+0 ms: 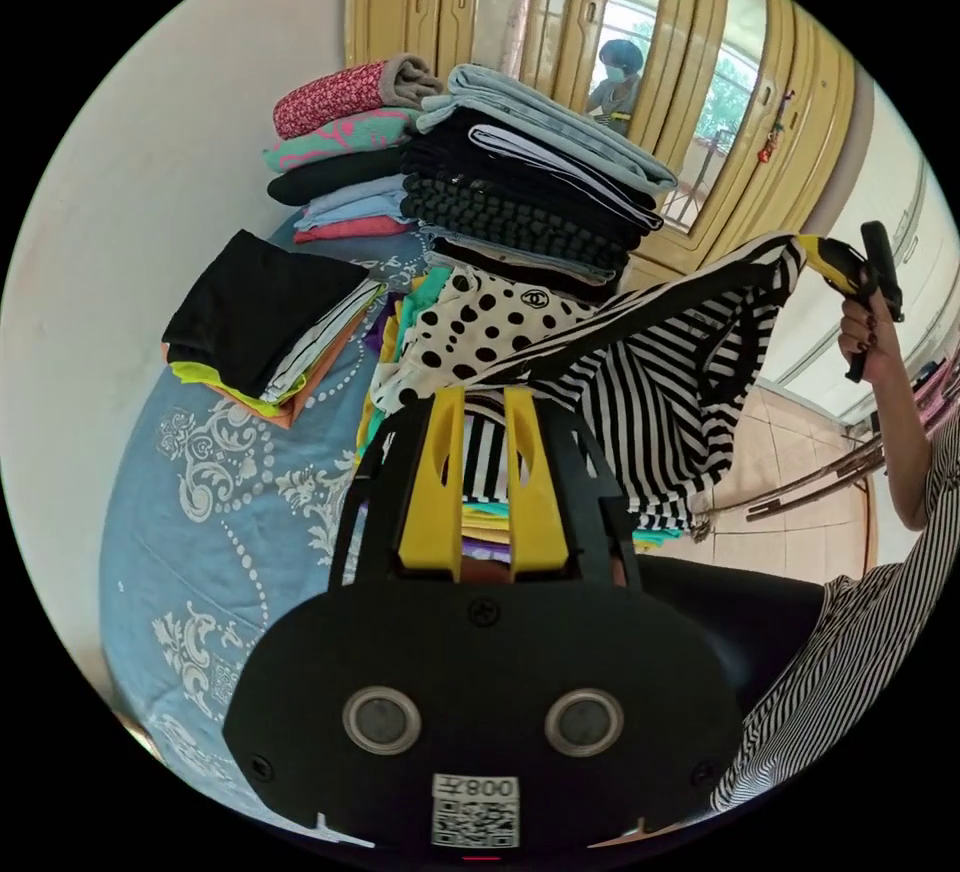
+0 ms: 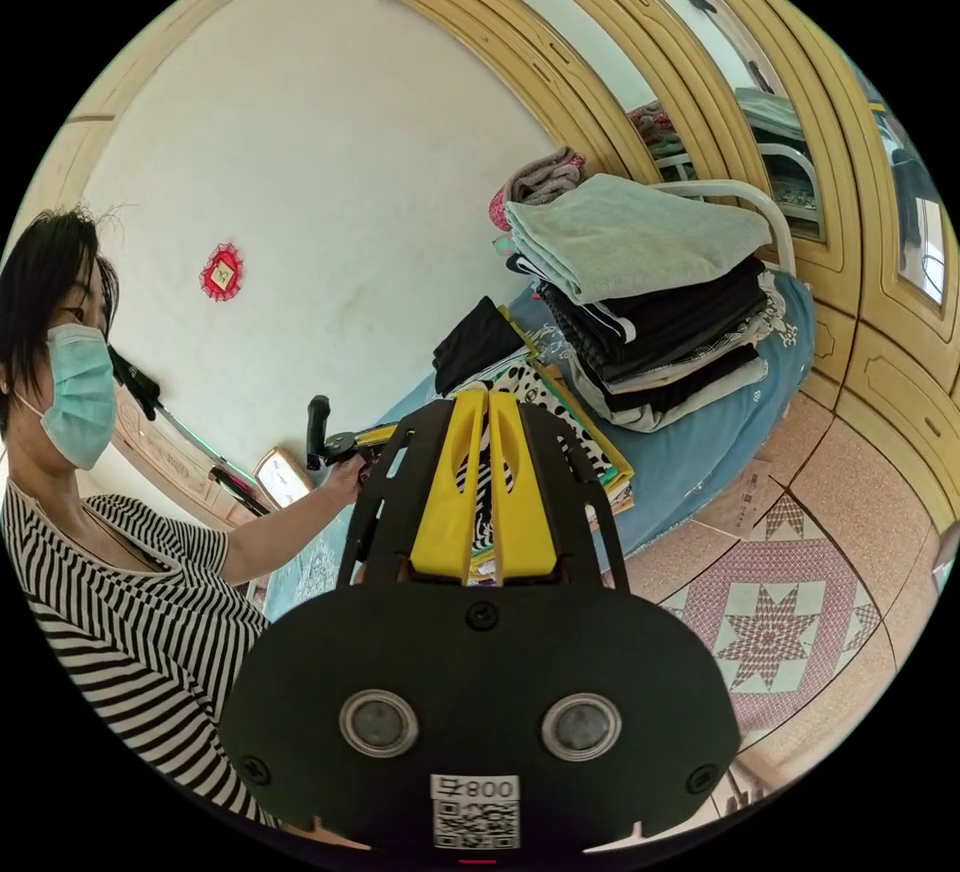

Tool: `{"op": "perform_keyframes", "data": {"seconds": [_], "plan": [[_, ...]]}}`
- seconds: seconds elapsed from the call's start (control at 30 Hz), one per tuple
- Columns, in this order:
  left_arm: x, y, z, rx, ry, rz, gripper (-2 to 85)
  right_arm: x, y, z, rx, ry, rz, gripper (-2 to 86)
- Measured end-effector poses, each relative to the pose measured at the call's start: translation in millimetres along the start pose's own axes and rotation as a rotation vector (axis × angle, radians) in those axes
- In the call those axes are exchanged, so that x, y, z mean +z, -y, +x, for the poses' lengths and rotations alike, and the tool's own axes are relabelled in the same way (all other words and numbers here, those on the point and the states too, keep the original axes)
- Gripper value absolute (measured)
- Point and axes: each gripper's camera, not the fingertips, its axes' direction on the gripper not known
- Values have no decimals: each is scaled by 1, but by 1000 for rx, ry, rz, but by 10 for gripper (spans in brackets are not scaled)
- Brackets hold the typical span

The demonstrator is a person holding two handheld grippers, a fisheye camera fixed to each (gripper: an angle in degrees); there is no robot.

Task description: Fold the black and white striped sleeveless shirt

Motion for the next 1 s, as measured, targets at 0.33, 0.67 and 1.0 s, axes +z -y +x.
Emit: {"op": "perform_keyframes", "data": {"seconds": [0.33, 0.67, 1.0], "plan": [[-5, -7, 3, 185, 102, -128, 79, -20, 72, 35, 19, 10, 8, 3], [-52, -85, -35, 72, -28, -47, 18, -29, 148, 52, 30, 13, 19, 3], [-184, -234, -78, -117, -147, 151, 10, -44, 249, 11, -86, 103, 95, 2]]}}
